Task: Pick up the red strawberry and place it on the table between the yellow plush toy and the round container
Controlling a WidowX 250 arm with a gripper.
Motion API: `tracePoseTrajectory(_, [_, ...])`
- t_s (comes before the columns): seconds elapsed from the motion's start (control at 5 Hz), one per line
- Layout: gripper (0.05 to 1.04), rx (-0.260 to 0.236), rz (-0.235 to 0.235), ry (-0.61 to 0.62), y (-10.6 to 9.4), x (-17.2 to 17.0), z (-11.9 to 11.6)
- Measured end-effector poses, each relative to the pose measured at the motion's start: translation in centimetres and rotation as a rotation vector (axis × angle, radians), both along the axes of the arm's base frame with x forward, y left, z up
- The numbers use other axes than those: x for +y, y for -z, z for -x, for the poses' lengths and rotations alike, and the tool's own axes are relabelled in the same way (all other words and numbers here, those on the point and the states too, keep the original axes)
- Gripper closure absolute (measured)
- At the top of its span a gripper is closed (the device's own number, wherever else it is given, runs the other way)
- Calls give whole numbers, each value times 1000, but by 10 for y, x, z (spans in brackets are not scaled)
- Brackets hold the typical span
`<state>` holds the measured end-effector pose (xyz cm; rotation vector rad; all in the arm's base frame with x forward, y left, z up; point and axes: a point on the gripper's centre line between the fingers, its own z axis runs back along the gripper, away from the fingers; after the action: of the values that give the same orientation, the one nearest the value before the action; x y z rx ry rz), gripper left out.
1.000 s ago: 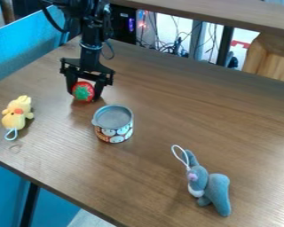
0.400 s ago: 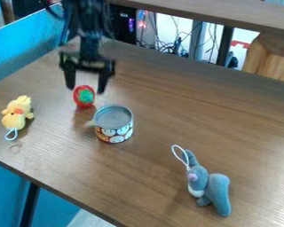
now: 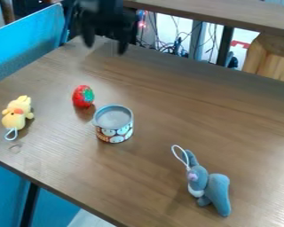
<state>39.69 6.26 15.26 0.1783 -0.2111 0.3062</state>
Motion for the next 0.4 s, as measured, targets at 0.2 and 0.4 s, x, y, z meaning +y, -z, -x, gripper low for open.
tracePoseTrajectory(0.2, [79,-14,15,151,-16,-31,15])
tracePoseTrajectory(0.4, [79,66,12,211,-3,-42,29])
